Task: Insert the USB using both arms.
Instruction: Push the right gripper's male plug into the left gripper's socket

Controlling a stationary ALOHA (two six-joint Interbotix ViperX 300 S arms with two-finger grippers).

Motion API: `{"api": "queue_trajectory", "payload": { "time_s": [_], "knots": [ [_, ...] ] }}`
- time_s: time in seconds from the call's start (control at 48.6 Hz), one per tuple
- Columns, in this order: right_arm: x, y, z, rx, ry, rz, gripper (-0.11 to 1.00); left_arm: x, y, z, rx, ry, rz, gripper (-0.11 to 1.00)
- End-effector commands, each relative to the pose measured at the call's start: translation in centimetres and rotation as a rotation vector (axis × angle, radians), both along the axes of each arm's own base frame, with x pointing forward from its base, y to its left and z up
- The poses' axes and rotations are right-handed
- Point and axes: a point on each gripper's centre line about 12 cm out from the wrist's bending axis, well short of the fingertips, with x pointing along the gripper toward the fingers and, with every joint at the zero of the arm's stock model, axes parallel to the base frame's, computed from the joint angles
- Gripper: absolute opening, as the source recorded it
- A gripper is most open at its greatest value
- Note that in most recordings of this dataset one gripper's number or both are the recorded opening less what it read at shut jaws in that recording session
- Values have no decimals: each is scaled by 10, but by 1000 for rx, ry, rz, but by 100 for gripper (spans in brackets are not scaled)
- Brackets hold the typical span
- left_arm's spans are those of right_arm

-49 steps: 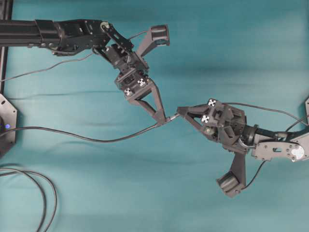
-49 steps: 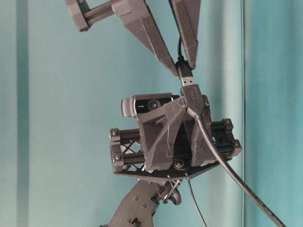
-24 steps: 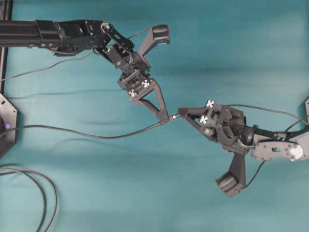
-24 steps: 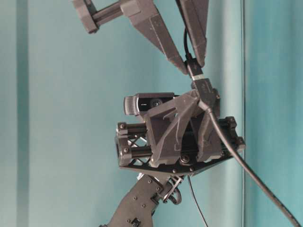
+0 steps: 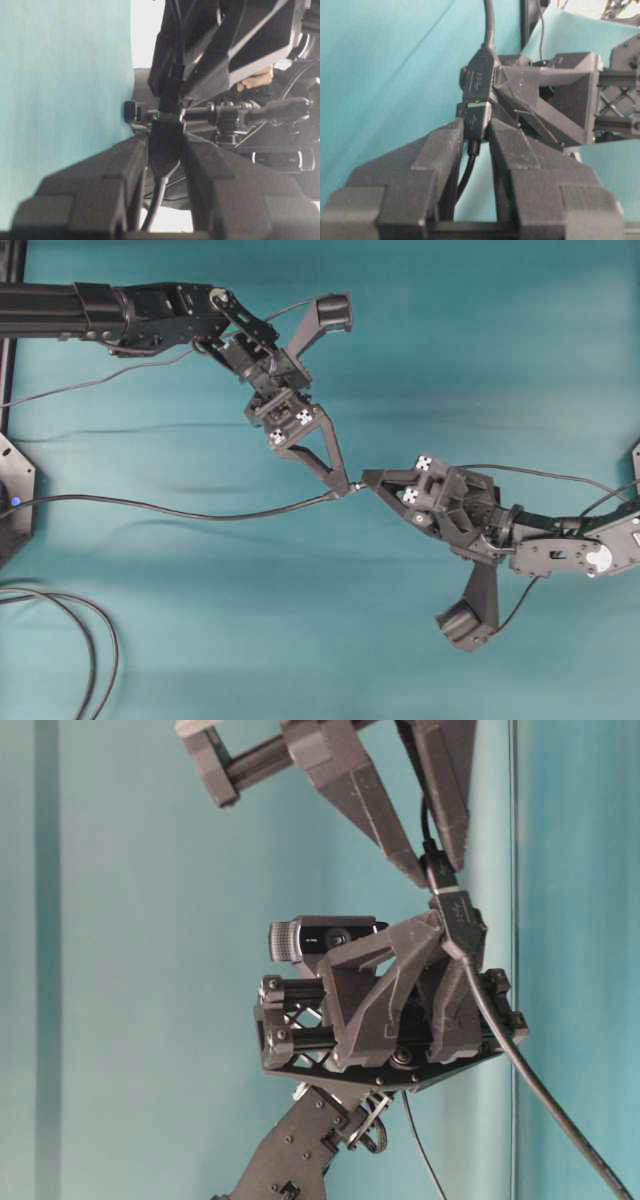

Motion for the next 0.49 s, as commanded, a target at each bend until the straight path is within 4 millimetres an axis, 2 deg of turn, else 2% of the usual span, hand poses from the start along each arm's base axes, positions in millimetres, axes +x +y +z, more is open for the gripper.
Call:
{"api": "queue_trajectory", "payload": {
  "time_s": [0.0, 0.185, 0.473],
  "knots": [
    [10, 9, 11, 18, -30, 26, 19, 12, 19, 29, 31, -73, 54, 28],
    [17, 12, 9, 26, -31, 24, 19, 14, 22, 29, 47, -74, 72, 28],
    [16, 10, 8, 43, -33, 10, 19, 14, 21, 30, 42, -78, 65, 28]
  ]
}}
